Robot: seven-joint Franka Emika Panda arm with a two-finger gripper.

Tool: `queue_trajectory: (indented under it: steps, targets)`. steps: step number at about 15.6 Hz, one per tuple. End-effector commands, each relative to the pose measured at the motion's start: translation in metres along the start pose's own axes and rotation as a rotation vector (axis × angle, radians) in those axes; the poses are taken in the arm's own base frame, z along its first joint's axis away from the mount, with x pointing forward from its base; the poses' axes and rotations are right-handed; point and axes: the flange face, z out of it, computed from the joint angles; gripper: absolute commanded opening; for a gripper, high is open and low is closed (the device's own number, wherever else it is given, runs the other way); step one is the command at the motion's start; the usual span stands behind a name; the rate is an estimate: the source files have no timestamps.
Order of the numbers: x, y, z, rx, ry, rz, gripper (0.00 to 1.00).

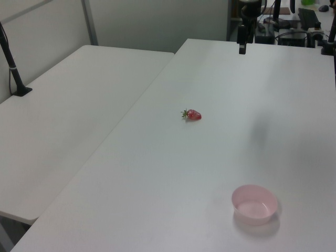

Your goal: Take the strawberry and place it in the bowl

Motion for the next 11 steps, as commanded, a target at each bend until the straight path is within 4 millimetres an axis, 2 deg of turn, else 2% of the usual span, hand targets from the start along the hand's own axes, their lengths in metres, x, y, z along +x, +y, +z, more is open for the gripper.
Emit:
queue_trajectory:
  steps: [1, 8, 11]
  targets:
    - [-0.002, -0.002, -0.013, 0.094, 0.014, -0.021, 1.00]
    - [-0.004, 0.003, -0.016, 0.092, 0.019, -0.018, 1.00]
    - [0.011, -0.002, -0.007, 0.092, 0.071, -0.053, 1.00]
